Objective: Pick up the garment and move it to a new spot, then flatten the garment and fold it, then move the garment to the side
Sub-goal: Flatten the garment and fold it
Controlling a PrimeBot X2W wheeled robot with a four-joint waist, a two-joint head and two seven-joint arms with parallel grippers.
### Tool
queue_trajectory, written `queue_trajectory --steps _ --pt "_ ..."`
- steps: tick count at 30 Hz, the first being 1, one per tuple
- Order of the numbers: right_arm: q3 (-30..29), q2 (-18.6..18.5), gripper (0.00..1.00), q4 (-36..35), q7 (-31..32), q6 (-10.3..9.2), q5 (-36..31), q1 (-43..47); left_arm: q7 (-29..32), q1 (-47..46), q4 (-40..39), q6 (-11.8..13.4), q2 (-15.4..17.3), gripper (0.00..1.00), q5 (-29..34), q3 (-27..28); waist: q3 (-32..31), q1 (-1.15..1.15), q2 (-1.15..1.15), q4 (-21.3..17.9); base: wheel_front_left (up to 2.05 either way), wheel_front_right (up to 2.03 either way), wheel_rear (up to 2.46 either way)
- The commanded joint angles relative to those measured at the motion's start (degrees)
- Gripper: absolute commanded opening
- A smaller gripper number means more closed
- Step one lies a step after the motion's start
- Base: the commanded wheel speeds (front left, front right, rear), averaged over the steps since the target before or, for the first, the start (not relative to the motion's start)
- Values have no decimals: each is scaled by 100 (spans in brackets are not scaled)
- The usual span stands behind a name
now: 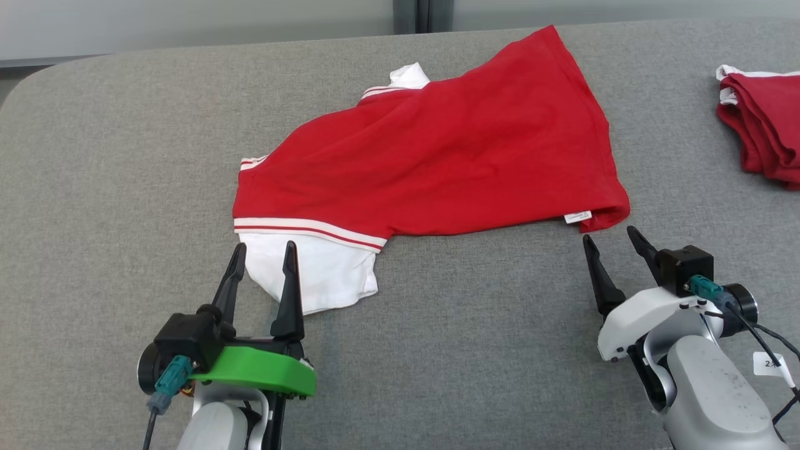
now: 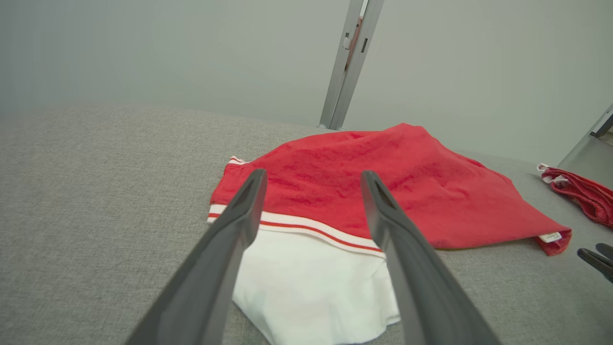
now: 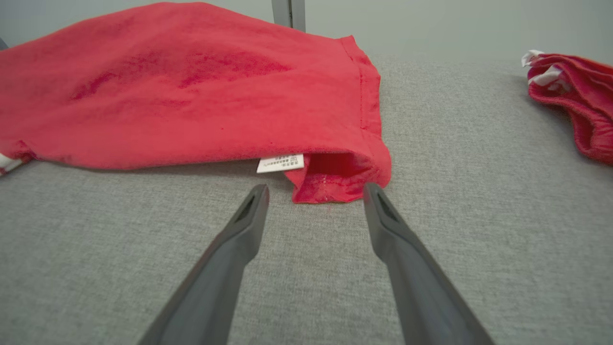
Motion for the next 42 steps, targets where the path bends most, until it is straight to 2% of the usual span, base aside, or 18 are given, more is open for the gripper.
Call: queue_trajectory --steps 1,6,13,14,15,16,17,23,31,33,34,35,36,37,42 --pt "-32 19 100 -28 26 -10 -62 23 -18 45 -14 -3 17 100 25 9 24 0 0 24 0 0 0" --pt "-110 118 100 160 174 -10 -222 -220 -18 -35 -21 -12 18 100 24 -7 104 0 0 95 0 0 0" --pt "-229 56 100 914 324 -10 -382 -745 -18 -144 6 5 17 100 -31 -59 247 0 0 312 0 0 0" --pt "-241 29 83 1018 313 -10 -427 -799 -18 -143 9 7 18 100 -38 -62 256 0 0 338 0 0 0" --pt "-250 15 45 1128 284 -10 -455 -850 -18 -141 12 10 17 100 -45 -60 264 0 0 366 0 0 0" --pt "-264 10 19 1222 259 -10 -468 -897 -18 -140 12 17 17 100 -52 -58 266 0 0 387 0 0 0" --pt "-270 4 0 1275 227 -10 -470 -923 -18 -134 9 22 17 100 -52 -53 264 0 0 396 0 0 0" --pt "-461 -362 0 1191 -2 -10 -576 -992 -18 14 13 52 17 100 -57 -35 142 0 0 268 0 0 0" --pt "-762 -1086 0 662 49 -10 -1217 -983 -18 110 37 23 18 100 -6 -83 48 0 0 52 0 0 0" --pt "-856 -1110 3 577 97 -10 -1305 -884 -18 114 41 18 18 100 5 -82 52 0 0 31 0 0 0" --pt "-915 -1109 10 557 107 -10 -1326 -842 -18 118 44 17 18 100 4 -81 54 0 0 24 0 0 0" --pt "-990 -1115 34 545 114 -10 -1362 -784 -18 118 47 14 18 100 10 -82 58 0 0 19 0 0 0" --pt "-1049 -1103 45 548 126 -10 -1387 -737 -18 117 50 11 17 100 15 -84 60 0 0 18 0 0 0" --pt "-1138 -1048 100 566 128 -10 -1381 -680 -18 117 53 6 17 100 20 -81 59 0 0 15 0 0 0" --pt "-1515 -830 100 668 71 -10 -1393 -377 -18 142 72 -11 17 100 41 -66 24 0 0 -11 0 0 0"
